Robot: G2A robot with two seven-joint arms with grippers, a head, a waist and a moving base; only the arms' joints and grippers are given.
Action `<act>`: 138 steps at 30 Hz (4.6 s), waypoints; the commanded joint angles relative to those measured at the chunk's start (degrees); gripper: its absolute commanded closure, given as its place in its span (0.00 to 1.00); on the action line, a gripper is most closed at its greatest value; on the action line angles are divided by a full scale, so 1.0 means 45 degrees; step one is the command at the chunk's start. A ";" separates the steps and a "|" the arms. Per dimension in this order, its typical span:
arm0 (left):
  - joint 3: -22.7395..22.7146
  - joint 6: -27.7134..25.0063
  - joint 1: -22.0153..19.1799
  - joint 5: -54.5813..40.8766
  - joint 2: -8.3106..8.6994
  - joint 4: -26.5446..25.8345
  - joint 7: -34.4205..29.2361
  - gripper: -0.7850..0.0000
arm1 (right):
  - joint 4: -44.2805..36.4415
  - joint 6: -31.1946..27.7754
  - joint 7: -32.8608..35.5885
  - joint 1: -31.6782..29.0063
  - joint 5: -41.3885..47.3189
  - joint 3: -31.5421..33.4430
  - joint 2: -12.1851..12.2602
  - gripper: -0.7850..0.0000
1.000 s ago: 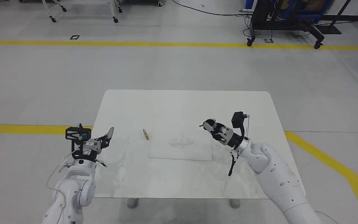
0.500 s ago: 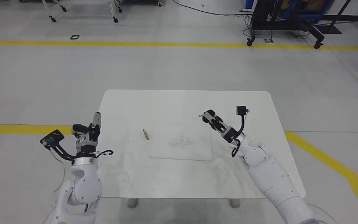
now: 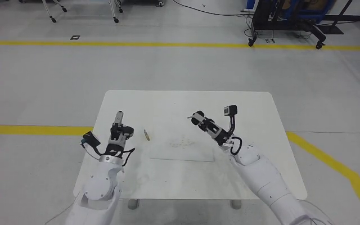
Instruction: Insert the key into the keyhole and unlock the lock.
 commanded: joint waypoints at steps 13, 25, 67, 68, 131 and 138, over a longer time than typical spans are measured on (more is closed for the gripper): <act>0.0704 0.0524 -0.1472 0.0597 0.0038 -0.0118 -0.2886 0.00 | 0.0429 0.0278 0.2990 0.0559 0.2542 -0.0048 -0.0041 1.00; 0.0712 -0.1444 -0.1661 0.3081 0.0388 0.0035 -0.6698 0.49 | -0.0262 0.2434 0.3939 0.0301 0.2844 0.0289 0.0070 1.00; 0.2215 -0.2604 -0.3603 0.2411 0.0419 0.2212 -0.8281 0.69 | -0.1538 0.4255 0.4014 -0.0184 0.2109 0.0658 0.0044 1.00; 0.2244 -0.2603 -0.3643 0.2416 0.0418 0.2247 -0.8282 0.73 | -0.1527 0.4260 0.4011 -0.0170 0.2108 0.0653 0.0036 1.00; 0.1763 -0.3084 -0.3481 0.3880 0.1197 0.0582 -1.1432 1.00 | -0.1960 0.2829 0.9612 0.0980 0.0092 0.1360 0.1134 0.74; 0.1872 -0.3130 -0.3544 0.3906 0.1244 0.0702 -1.1252 1.00 | -0.2004 0.2889 0.9672 0.1078 0.0176 0.1033 0.1220 0.82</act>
